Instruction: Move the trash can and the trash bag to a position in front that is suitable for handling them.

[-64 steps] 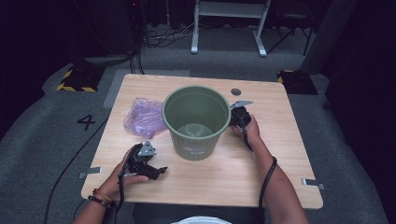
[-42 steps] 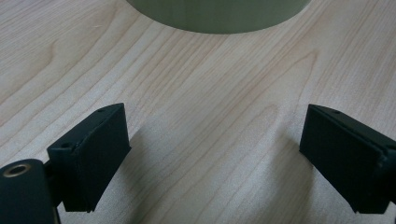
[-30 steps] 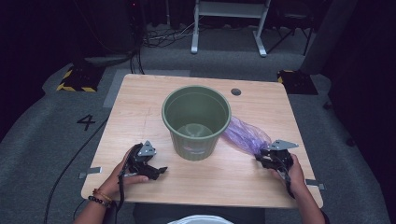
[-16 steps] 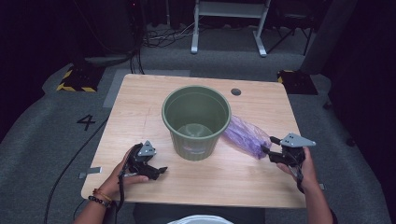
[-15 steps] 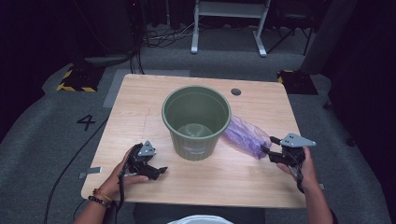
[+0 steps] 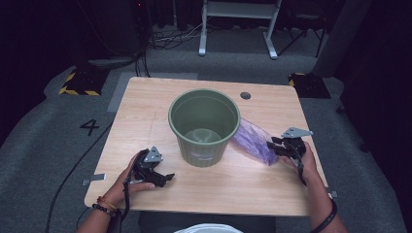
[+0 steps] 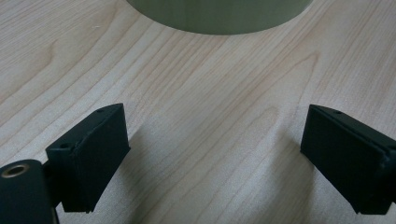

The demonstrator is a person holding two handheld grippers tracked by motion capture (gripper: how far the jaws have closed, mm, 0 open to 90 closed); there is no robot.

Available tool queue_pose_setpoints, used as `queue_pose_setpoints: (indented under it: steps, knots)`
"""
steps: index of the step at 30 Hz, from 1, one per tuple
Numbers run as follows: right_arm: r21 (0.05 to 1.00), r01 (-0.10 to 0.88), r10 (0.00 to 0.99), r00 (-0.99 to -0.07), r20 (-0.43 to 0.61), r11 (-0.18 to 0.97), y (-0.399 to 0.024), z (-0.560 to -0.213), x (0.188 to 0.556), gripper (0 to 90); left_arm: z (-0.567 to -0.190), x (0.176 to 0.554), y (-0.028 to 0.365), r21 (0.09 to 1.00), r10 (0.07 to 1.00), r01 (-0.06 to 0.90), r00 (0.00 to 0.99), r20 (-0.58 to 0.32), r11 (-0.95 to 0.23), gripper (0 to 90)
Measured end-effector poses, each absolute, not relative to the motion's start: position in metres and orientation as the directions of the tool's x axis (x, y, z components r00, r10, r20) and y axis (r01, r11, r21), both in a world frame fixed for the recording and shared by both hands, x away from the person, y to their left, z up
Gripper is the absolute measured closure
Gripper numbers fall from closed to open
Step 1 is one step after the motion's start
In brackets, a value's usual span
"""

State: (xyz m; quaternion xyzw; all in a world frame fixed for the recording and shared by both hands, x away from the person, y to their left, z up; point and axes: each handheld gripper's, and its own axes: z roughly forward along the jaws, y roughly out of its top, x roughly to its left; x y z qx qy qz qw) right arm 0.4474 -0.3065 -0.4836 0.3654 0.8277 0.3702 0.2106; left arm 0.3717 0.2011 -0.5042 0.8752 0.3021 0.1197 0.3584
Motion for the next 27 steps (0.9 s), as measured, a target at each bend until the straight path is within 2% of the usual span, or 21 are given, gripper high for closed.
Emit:
queue_pose_setpoints:
  steps: [11,17,21,27]
  knots:
    - [0.737,0.473,0.724,-0.689,-0.033,0.484,-0.302,-0.496,0.426,64.1,-0.504,0.372,0.198,0.698,0.623,0.449,0.782,-0.005,-0.558,6.8]
    - [0.719,0.485,0.705,-0.709,-0.01,0.498,-0.297,-0.495,0.401,54.8,-0.504,0.372,0.197,0.698,0.625,0.45,0.781,-0.005,-0.557,6.7]
    - [0.709,0.483,0.687,-0.727,-0.003,0.514,-0.291,-0.494,0.381,44.1,-0.504,0.372,0.197,0.699,0.624,0.45,0.782,-0.007,-0.556,6.6]
    - [0.74,0.405,0.614,-0.789,-0.014,0.538,-0.28,-0.482,0.354,38.0,-0.504,0.372,0.197,0.699,0.624,0.45,0.781,-0.007,-0.556,6.6]
